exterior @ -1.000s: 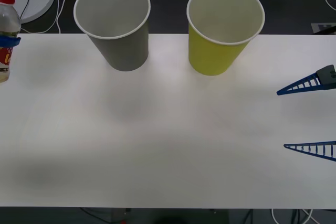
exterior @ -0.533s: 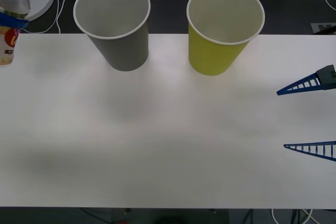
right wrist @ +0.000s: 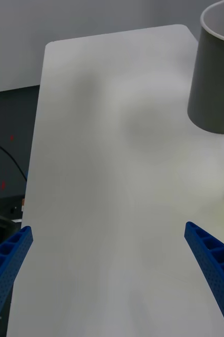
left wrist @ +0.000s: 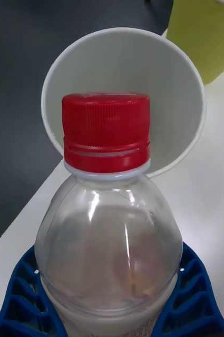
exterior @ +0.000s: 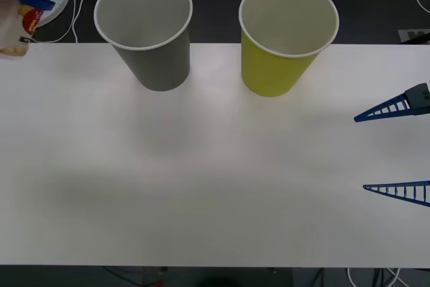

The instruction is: Put the can into the green bin and the plastic bottle into the gray bin

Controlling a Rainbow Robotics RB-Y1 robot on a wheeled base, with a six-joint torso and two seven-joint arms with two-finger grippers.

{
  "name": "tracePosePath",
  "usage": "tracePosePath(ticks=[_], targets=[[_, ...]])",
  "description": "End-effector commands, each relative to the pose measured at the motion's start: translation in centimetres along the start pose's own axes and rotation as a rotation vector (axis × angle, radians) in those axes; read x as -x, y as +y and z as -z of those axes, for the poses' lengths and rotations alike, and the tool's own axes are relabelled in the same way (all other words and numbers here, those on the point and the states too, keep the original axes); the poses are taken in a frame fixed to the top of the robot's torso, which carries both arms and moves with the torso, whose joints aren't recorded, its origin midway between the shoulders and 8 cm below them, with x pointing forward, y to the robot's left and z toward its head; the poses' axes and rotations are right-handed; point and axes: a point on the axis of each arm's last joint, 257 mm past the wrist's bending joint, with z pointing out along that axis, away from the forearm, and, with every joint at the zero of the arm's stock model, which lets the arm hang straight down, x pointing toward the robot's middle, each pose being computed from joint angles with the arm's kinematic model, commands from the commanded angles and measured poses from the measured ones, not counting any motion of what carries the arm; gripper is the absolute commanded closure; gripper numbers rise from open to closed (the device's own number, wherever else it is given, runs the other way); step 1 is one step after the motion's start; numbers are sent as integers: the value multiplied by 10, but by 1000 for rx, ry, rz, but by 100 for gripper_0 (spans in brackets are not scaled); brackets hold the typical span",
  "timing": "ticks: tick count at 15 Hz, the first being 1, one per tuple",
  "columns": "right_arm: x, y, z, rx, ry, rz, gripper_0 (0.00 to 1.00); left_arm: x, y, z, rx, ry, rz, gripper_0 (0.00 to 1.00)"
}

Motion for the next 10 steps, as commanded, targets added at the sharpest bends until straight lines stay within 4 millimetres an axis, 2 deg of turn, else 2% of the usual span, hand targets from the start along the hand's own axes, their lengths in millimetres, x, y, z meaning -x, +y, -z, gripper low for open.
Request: tracePosePath(ticks=[1,10], targets=[[0,0,0,0,0,0,0,17,6,-11,-8,8,5,100],[0,0,0,0,0,0,0,60,21,-40,16,21,11,100]])
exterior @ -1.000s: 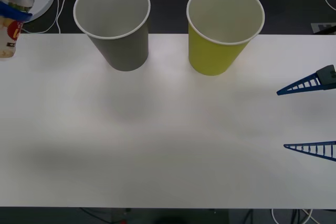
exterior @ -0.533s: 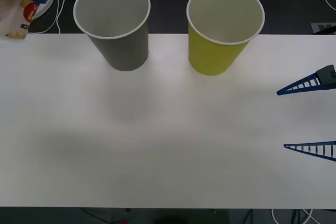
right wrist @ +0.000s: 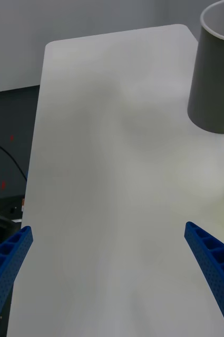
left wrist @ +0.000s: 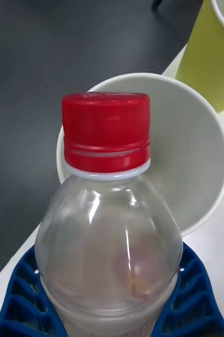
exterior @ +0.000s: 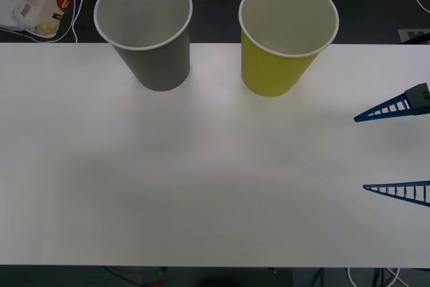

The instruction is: Put the can into the green bin and the plastic bottle into the gray bin

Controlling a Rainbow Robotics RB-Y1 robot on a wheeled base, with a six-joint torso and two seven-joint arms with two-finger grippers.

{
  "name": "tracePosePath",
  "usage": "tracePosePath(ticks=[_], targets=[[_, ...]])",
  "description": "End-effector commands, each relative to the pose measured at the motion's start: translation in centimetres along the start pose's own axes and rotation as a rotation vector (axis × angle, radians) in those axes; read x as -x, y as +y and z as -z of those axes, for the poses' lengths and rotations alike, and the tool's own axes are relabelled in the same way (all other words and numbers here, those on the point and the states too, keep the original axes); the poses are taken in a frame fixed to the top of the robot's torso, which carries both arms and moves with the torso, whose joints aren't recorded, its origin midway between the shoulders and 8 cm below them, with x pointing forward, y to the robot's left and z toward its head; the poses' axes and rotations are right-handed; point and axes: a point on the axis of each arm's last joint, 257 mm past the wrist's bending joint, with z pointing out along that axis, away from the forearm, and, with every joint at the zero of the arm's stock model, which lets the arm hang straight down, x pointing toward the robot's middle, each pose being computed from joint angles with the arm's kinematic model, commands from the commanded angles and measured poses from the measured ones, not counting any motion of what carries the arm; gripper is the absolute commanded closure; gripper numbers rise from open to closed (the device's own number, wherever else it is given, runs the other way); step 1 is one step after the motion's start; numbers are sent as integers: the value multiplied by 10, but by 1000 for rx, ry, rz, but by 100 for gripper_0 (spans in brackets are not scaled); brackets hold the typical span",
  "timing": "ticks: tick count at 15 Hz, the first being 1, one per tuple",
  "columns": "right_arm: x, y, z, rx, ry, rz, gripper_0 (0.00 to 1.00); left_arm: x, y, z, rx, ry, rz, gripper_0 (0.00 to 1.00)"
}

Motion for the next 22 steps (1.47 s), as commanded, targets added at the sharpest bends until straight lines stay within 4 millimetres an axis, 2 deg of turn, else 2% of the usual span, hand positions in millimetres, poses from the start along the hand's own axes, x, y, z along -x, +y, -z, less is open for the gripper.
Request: tracePosePath(ticks=[1,5,13,22], targets=[[0,0,0,0,0,0,0,12,2,-5,29,46,-40,100],[0,0,0,0,0,0,0,42,3,-7,21,64,-21,100],[0,0,0,0,0,0,0,78,-4,-22,23,119,-4,100],[0,0,0,0,0,0,0,121,-36,-54,-4,115,-16,100]])
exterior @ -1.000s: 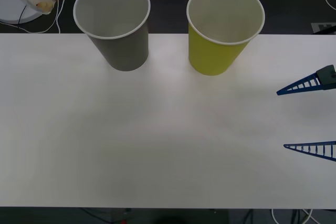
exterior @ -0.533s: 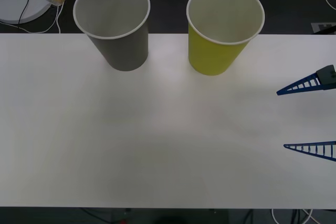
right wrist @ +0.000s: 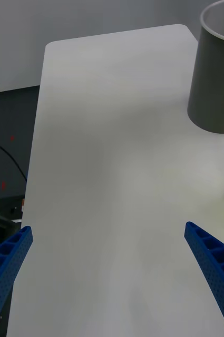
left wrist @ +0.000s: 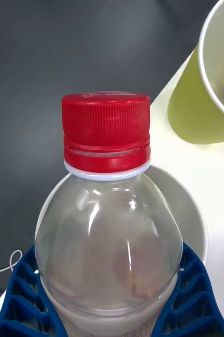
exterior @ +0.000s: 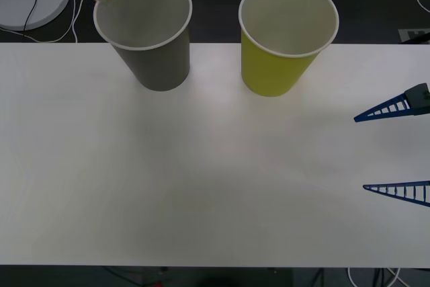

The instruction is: Put the can into the green bin and the plastic bottle into the gray bin

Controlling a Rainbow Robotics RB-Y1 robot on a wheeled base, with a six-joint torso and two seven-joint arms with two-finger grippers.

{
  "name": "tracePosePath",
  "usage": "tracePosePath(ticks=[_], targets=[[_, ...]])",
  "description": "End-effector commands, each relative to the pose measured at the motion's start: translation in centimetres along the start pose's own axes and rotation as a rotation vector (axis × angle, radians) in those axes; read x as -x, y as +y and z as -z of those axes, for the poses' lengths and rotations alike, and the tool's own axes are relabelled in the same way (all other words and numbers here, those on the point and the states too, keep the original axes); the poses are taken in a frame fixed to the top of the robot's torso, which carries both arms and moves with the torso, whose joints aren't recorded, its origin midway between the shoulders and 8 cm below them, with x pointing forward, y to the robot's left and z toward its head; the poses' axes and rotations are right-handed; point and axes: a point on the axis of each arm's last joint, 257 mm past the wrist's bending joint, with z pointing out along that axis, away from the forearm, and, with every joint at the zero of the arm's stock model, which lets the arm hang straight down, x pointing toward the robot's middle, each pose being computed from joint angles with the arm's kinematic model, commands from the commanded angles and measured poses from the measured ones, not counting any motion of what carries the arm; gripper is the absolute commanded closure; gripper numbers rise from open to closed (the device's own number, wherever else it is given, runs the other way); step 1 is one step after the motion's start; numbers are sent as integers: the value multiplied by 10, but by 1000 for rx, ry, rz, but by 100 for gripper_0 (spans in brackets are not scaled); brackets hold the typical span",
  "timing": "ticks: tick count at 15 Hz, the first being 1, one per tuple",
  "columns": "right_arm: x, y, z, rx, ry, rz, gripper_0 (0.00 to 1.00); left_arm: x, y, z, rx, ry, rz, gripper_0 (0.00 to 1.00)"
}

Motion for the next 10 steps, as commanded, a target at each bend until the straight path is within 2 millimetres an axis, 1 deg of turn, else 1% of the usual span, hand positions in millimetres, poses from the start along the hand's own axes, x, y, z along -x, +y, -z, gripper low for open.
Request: tracePosePath(ticks=[1,4,10], targets=[[0,0,0,0,0,0,0,9,-9,-9,-1,-1,-17,100],[0,0,0,0,0,0,0,13,-16,-15,-6,5,-25,100],[0,0,0,0,0,0,0,13,-16,-17,-1,12,-34,100]])
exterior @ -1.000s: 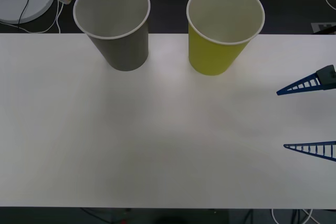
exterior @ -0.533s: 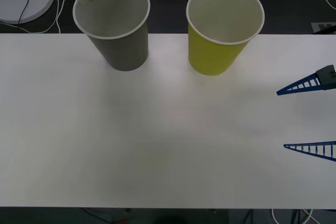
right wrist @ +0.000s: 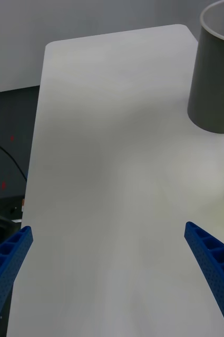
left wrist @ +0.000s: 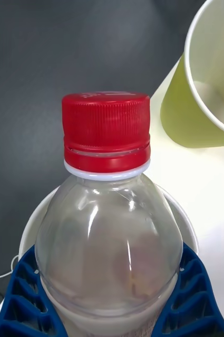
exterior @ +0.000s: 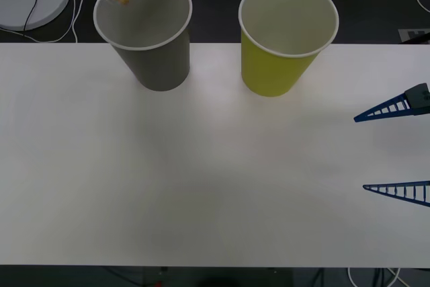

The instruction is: Put the can into the green bin and the plastic bottle into the gray bin

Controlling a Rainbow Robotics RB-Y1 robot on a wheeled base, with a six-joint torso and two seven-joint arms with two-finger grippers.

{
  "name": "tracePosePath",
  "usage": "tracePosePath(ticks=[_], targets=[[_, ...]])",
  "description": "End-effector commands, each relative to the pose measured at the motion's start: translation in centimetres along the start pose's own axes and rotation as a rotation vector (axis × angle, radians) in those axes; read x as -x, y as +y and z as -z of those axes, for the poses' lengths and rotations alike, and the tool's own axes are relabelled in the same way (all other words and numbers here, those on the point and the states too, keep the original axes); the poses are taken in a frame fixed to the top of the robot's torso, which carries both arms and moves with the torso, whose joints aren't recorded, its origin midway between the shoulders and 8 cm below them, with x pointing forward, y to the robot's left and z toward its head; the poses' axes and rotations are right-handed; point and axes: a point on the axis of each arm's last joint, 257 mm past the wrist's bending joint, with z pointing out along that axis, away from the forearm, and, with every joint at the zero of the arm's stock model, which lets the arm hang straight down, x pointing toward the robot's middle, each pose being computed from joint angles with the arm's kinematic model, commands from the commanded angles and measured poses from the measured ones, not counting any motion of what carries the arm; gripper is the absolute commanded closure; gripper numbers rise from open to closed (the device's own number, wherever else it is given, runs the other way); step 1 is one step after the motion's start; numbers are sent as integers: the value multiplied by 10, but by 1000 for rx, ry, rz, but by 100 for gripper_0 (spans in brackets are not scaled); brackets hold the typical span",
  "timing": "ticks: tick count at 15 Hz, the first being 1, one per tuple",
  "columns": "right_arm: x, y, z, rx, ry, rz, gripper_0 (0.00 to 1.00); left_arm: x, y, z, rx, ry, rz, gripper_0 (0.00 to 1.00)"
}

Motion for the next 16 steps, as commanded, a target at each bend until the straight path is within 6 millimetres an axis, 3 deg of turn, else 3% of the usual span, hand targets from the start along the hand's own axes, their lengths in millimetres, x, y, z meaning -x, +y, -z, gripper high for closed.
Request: tracePosePath(ticks=[1,9,10,11,12,16], targets=[[0,0,0,0,0,0,0,-3,2,-1,1,5,0,100],[0,0,0,0,0,0,0,-14,7,-3,-9,14,6,96],[0,0,0,0,0,0,0,-13,7,-2,-8,13,4,71],[0,0,0,0,0,0,0,-14,7,-3,-8,15,3,5],[0,0,0,0,0,0,0,-14,8,-2,-6,14,2,0],[0,0,0,0,0,0,0,-16,10,-1,-4,15,6,0]])
